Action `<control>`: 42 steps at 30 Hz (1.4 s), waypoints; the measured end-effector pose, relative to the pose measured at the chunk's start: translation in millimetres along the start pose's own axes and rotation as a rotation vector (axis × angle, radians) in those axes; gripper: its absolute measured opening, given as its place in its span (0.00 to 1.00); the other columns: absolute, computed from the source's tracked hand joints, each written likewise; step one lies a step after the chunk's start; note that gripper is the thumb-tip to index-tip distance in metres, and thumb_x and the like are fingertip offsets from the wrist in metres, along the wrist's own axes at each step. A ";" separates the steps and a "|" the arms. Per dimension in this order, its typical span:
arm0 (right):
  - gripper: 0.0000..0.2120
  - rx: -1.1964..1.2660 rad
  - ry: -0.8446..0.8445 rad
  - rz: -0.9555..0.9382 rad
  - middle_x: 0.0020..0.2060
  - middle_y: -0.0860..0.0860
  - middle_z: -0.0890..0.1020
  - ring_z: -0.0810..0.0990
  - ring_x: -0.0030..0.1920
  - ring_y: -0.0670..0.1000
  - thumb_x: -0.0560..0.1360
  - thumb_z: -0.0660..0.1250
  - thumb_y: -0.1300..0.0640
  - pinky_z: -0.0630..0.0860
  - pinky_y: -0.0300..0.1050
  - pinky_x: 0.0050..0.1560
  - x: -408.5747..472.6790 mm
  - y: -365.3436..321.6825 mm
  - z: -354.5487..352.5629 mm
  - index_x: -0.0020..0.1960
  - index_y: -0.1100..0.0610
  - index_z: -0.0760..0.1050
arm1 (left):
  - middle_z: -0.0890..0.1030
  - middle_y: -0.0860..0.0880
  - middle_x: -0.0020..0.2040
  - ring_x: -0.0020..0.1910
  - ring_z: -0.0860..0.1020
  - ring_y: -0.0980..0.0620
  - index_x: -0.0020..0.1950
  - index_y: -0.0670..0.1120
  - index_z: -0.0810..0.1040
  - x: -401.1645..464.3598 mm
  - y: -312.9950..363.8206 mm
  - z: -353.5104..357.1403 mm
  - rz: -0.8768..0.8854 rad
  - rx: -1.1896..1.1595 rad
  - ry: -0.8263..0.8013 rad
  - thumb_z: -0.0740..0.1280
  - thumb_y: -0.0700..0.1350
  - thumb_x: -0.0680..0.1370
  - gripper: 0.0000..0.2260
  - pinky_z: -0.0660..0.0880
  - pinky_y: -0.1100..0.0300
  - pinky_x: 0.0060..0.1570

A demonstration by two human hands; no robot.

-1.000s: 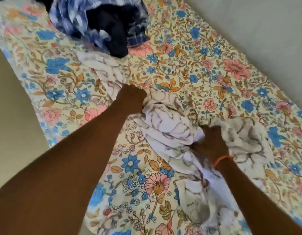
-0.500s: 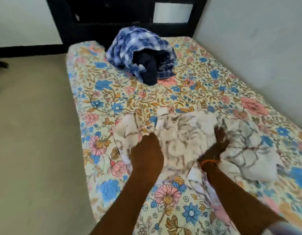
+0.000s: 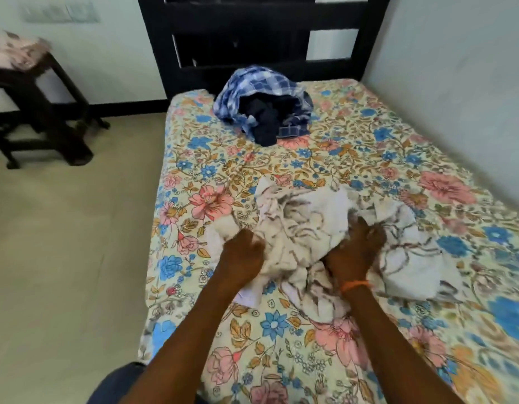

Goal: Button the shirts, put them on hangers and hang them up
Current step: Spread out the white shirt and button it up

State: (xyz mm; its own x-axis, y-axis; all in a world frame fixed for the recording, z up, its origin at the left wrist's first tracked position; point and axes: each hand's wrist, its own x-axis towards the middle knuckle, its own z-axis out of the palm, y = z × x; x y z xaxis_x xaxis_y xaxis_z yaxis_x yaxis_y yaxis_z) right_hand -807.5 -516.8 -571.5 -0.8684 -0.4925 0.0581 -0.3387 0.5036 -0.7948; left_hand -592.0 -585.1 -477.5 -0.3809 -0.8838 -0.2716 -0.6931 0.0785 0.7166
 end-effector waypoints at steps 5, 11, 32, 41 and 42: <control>0.13 0.095 0.176 -0.549 0.52 0.56 0.75 0.74 0.54 0.59 0.69 0.62 0.59 0.71 0.53 0.51 -45.2 -76.9 -38.4 0.53 0.59 0.77 | 0.80 0.48 0.63 0.52 0.79 0.58 0.67 0.47 0.77 -29.9 4.1 9.8 0.294 0.159 -0.410 0.61 0.46 0.82 0.14 0.70 0.67 0.48; 0.16 -0.542 -0.526 -0.391 0.42 0.53 0.80 0.80 0.43 0.57 0.70 0.73 0.43 0.71 0.44 0.40 -46.1 -84.4 19.9 0.40 0.53 0.71 | 0.81 0.44 0.57 0.54 0.79 0.47 0.59 0.43 0.82 -57.4 -26.4 32.4 0.308 0.000 -0.125 0.61 0.40 0.78 0.14 0.74 0.56 0.55; 0.15 0.270 -0.542 -0.121 0.46 0.59 0.81 0.79 0.45 0.54 0.82 0.59 0.49 0.74 0.48 0.48 18.5 -190.2 5.9 0.51 0.60 0.78 | 0.82 0.45 0.41 0.51 0.78 0.45 0.46 0.47 0.82 -38.8 -36.1 -38.4 0.449 0.484 0.314 0.60 0.57 0.81 0.17 0.61 0.52 0.61; 0.21 -0.577 -0.213 -0.108 0.55 0.59 0.74 0.77 0.54 0.62 0.73 0.73 0.47 0.75 0.46 0.48 -84.9 -4.6 -46.5 0.58 0.59 0.74 | 0.80 0.45 0.54 0.52 0.80 0.43 0.64 0.46 0.71 -85.5 -36.1 33.8 0.321 0.472 0.078 0.57 0.50 0.83 0.12 0.74 0.54 0.45; 0.14 -0.451 -0.228 -0.099 0.48 0.57 0.76 0.78 0.50 0.60 0.75 0.72 0.53 0.72 0.40 0.42 -85.4 -2.1 -54.0 0.53 0.61 0.76 | 0.79 0.45 0.57 0.55 0.79 0.43 0.66 0.47 0.69 -89.5 -37.0 39.8 0.318 0.397 0.030 0.58 0.51 0.82 0.14 0.73 0.53 0.49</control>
State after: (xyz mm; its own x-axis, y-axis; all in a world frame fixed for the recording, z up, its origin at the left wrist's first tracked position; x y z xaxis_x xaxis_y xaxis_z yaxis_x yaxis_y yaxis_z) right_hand -752.1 -437.5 -542.2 -0.7401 -0.6704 -0.0536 -0.5815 0.6779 -0.4498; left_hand -556.7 -490.5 -505.2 -0.5970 -0.8002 -0.0571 -0.7271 0.5096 0.4600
